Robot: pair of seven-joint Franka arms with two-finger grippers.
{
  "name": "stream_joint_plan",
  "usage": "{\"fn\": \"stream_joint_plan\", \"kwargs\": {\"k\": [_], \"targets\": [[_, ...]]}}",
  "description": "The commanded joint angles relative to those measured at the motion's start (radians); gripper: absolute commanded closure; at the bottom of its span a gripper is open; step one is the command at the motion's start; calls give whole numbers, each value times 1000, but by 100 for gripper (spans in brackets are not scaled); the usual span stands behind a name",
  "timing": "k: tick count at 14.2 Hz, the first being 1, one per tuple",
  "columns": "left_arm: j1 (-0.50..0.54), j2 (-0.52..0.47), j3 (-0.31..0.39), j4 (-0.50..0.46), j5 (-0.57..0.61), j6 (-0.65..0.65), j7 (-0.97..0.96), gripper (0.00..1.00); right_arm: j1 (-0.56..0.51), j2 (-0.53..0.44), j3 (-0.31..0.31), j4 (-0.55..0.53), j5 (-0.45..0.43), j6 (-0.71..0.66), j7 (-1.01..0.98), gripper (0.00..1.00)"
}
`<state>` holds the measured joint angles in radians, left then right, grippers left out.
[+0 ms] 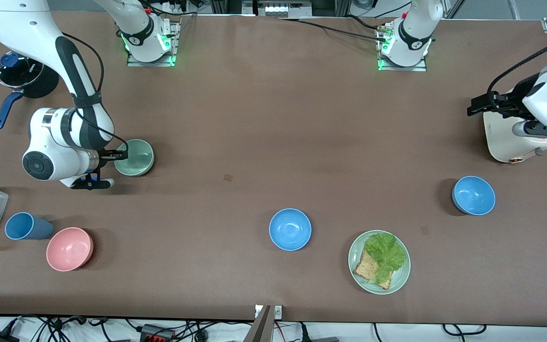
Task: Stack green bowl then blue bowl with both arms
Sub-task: 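Grasp the rim of the pale green bowl with the right gripper, then lower the green bowl with the right gripper while the left gripper grasps the blue bowl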
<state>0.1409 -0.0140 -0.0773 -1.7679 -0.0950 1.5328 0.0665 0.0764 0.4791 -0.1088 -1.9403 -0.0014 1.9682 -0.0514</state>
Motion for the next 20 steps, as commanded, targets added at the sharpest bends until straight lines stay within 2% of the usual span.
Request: {"fn": "stream_joint_plan", "kwargs": {"k": [1, 2, 3, 5, 6, 8, 10, 12, 14, 16, 18, 20], "targets": [[8, 40, -1, 56, -17, -37, 15, 0, -9, 9, 5, -6, 3, 15, 4, 38], [8, 57, 1, 57, -2, -33, 15, 0, -9, 10, 5, -6, 4, 15, 4, 42], [11, 80, 1, 59, 11, -19, 16, 0, -9, 12, 5, -6, 4, 15, 4, 51], [12, 167, 2, 90, 40, 44, 42, 0, -6, 10, 5, -2, 4, 8, 5, 84], [12, 215, 2, 91, 90, 93, 70, 0, 0, 9, 5, 4, 18, 0, 5, 100], [28, 313, 2, 87, 171, 232, 122, 0, 19, 6, 9, 21, 35, -11, 5, 100], [113, 383, 1, 87, 178, 331, 156, 0, 36, -7, 24, 47, 35, -15, -4, 100], [149, 434, 1, 81, 176, 418, 232, 0, 45, -13, 86, 136, 40, -107, 11, 100], [167, 447, 1, 76, 178, 440, 262, 0, 66, -10, 161, 242, 110, -199, 108, 100], [186, 473, 1, 76, 178, 502, 318, 0, 152, 1, 198, 279, 138, -197, 232, 100], [229, 534, 1, 76, 176, 602, 392, 0, 271, 21, 198, 287, 214, -145, 348, 100], [241, 563, 1, 71, 176, 625, 403, 0, 347, 53, 198, 288, 276, -89, 460, 100]]}}
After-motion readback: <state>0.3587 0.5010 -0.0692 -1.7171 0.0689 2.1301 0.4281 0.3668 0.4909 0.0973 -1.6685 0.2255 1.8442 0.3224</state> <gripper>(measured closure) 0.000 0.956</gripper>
